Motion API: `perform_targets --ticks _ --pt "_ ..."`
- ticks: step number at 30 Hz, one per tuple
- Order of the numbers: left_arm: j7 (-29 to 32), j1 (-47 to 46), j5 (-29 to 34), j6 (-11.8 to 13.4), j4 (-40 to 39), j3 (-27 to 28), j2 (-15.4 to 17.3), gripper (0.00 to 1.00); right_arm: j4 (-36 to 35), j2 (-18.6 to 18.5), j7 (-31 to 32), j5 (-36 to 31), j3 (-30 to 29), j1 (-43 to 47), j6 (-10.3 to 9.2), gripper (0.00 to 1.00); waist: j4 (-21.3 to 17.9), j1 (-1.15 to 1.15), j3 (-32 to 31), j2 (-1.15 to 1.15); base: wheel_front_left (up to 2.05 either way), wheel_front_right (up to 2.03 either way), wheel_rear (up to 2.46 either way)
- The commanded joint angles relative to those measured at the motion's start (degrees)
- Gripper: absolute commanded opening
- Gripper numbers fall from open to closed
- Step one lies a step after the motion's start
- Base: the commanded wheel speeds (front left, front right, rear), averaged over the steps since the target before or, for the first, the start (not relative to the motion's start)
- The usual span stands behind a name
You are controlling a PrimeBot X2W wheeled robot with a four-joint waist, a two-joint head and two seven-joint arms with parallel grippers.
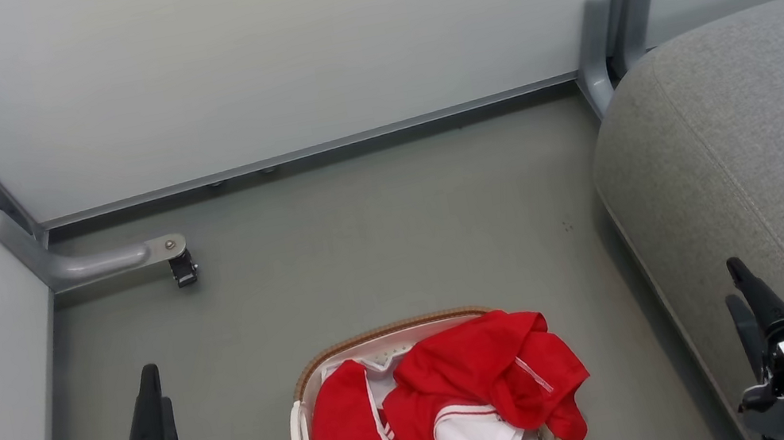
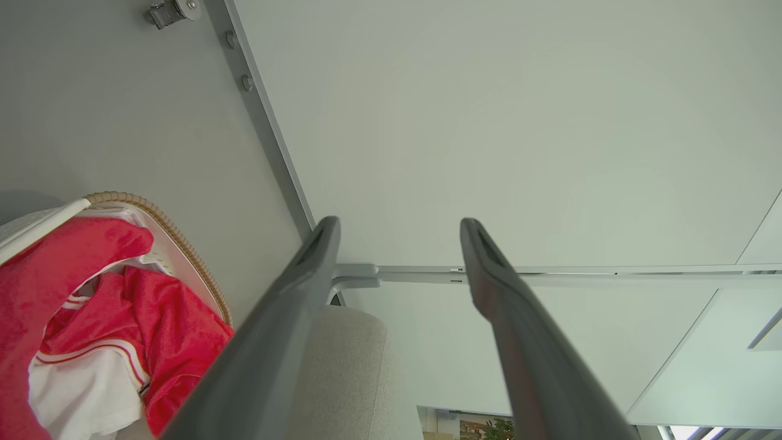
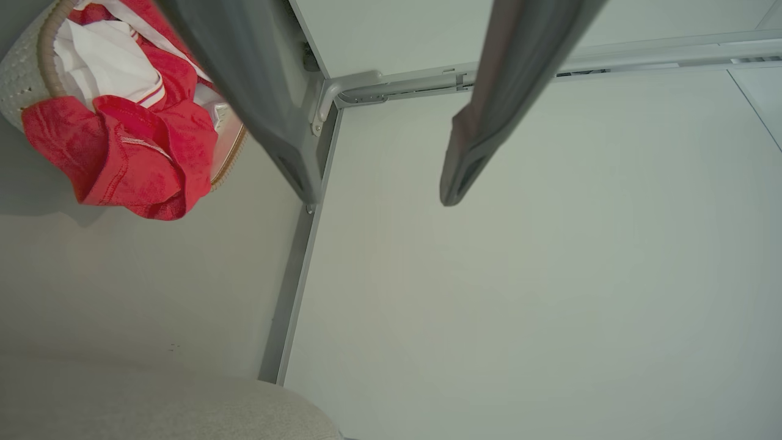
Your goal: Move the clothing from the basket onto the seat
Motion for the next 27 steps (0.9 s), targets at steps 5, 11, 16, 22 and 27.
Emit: perform_targets --ticks 5,11,16,22,27 --pt "-1.6 -0.1 4.5 -0.1 -2.2 -0.9 0.2 1.00 -1.8 -0.5 -1.7 -4.0 -1.0 -0.4 0.02 1.00 0.1 0.00 0.1 0.00 0.00 0.00 0.00" --pt "-3.0 -0.1 11.1 0.1 -3.7 -1.2 0.3 1.00 -3.3 -0.6 -3.1 -9.7 -1.6 -0.3 0.02 1.00 0.1 0.00 0.2 0.00 0.00 0.00 0.00" --pt "-4.1 0.1 17.5 0.6 -5.2 -2.1 0.3 1.00 -4.9 -0.7 -4.2 -15.8 -1.7 -0.1 0.02 1.00 0.2 0.00 0.3 0.00 0.00 0.00 0.00" --pt "-5.3 0.6 24.1 1.5 -6.4 -3.3 0.3 1.00 -5.9 -0.7 -5.4 -23.5 -1.3 0.6 0.02 1.00 0.2 0.00 0.3 0.00 0.00 0.00 0.00" --pt "-6.3 1.3 28.5 2.1 -6.8 -4.0 0.4 1.00 -6.7 -0.7 -6.4 -30.7 -0.3 1.1 0.02 1.00 0.2 0.00 0.4 0.00 0.00 0.00 0.00"
